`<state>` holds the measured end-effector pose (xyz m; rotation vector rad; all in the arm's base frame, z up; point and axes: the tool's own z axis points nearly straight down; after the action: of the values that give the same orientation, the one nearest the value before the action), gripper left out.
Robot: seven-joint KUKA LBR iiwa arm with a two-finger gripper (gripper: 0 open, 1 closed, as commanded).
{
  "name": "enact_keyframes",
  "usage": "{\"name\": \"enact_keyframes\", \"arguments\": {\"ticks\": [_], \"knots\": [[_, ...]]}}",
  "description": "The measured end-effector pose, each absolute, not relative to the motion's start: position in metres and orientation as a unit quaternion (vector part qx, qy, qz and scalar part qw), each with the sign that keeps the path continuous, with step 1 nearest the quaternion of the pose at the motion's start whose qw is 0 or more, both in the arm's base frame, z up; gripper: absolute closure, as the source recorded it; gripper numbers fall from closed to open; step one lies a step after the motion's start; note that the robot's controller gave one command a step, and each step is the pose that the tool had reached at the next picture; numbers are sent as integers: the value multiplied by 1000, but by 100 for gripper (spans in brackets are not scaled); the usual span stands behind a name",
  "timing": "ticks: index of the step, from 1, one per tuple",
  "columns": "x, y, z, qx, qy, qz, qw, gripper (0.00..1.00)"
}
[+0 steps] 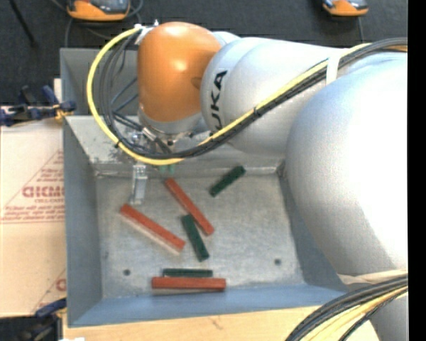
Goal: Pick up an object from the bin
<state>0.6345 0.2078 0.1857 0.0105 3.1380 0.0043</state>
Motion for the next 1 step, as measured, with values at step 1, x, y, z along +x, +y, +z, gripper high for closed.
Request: {"name": "enact_keyframes", "arguments": {"ticks": [1], "knots": [[597, 202, 68, 0, 1000, 0, -3, 0]]}}
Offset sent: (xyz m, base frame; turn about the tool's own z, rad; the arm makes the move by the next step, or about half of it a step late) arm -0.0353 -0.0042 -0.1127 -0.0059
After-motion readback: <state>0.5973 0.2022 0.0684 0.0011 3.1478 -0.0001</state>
